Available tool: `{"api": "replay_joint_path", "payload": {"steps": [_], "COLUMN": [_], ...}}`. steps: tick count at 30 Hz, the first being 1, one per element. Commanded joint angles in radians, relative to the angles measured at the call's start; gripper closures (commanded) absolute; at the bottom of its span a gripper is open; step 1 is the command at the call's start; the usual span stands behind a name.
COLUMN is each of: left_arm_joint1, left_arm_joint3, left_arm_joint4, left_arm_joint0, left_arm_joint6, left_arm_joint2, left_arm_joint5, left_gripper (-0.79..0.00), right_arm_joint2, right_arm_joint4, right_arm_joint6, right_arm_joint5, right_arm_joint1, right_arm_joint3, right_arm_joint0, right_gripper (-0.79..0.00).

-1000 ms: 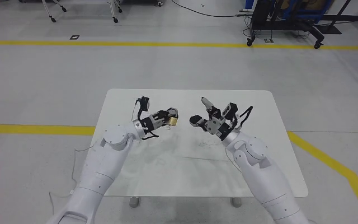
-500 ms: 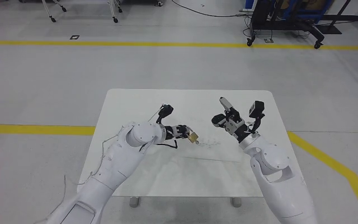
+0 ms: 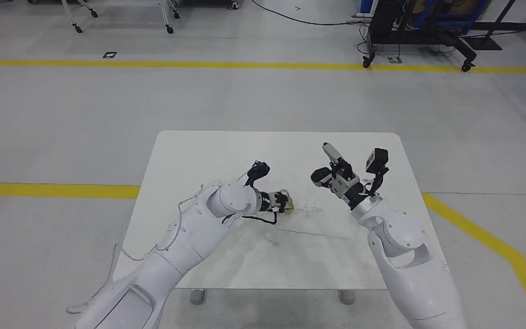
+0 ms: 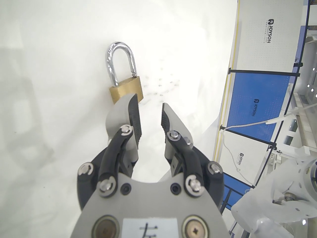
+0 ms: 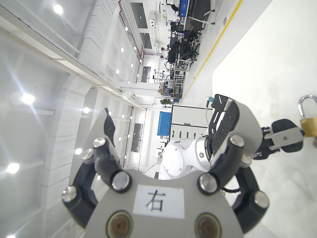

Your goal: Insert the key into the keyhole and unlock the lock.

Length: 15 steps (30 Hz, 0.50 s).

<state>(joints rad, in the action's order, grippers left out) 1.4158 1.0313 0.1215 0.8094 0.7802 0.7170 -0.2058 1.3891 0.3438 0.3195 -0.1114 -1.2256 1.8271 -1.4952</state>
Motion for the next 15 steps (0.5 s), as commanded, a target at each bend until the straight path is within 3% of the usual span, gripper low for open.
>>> {"api": "replay_joint_path", "payload": {"steps": [1,8,12,15], "left_arm_joint1": [0.0,-0.032,-0.066,-0.091], "left_arm_joint3": [-0.016,-0.002,0.084,0.182], "left_arm_joint4": [-0.007,-0.075,-0.039,0.033], "left_arm_joint0": [-0.006,0.024,0.07,0.118], "left_arm_joint6": [0.003,-0.038,-0.088,-0.151], "left_arm_joint2": [0.01,0.139,0.233,0.297], "left_arm_joint5": [0.017,0.164,0.313,0.372], "left_gripper": [-0.785,-0.785,-0.785,-0.785], "right_arm_joint2": [0.0,0.0,0.0,0.0], "right_arm_joint4": [0.0,0.0,0.0,0.0], "right_arm_joint6": [0.0,0.0,0.0,0.0], "right_arm_joint5": [0.0,0.0,0.0,0.0], "right_arm_joint1": [0.0,0.0,0.0,0.0], "right_arm_joint3": [0.0,0.0,0.0,0.0], "right_arm_joint0": [0.0,0.0,0.0,0.0], "right_gripper": [-0.785,-0.785,-0.785,-0.785]}}
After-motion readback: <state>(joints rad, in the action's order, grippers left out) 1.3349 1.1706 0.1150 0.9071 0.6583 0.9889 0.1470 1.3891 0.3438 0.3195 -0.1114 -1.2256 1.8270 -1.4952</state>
